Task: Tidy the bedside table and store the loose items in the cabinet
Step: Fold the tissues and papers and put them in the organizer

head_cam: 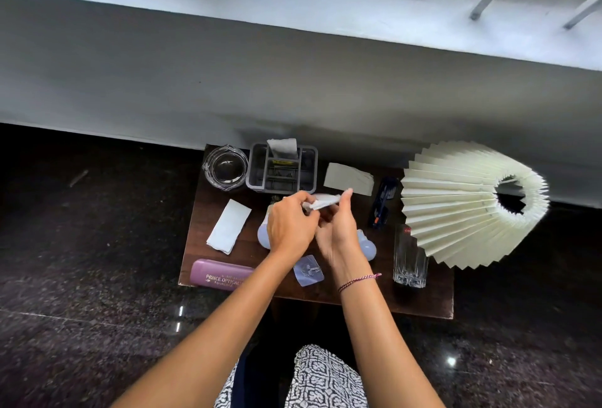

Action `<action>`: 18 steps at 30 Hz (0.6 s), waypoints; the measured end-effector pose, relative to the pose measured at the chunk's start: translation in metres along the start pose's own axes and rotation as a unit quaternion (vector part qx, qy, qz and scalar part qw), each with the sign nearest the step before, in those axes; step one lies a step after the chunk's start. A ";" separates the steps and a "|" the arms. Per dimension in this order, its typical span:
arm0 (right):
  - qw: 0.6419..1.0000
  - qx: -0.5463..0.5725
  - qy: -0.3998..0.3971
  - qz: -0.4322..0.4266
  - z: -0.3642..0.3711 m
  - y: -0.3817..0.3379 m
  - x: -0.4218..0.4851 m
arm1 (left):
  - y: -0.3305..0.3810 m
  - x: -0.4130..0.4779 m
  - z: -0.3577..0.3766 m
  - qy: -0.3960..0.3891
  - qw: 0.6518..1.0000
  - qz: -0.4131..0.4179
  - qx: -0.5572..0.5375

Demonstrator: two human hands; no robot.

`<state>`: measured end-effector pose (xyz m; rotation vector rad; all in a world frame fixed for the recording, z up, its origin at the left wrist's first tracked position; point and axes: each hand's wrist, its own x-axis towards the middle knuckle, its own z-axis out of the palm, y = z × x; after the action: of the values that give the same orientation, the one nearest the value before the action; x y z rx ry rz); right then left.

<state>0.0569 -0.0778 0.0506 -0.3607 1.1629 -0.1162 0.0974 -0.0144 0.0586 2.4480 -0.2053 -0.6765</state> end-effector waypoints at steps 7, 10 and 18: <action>0.997 -0.012 -0.068 -0.024 0.015 -0.013 -0.005 | 0.003 0.006 0.002 -0.036 0.994 -0.021 -0.104; 0.995 -0.023 -0.097 -0.028 0.017 -0.015 -0.005 | 0.007 0.010 0.001 -0.042 0.986 -0.030 -0.160; 0.986 -0.076 -0.143 -0.042 0.018 -0.015 0.006 | 0.012 0.018 -0.001 -0.046 0.965 -0.081 -0.244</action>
<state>0.0775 -0.0894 0.0564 -0.5446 0.8740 -0.0471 0.1131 -0.0291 0.0588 1.9742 0.1178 -0.8043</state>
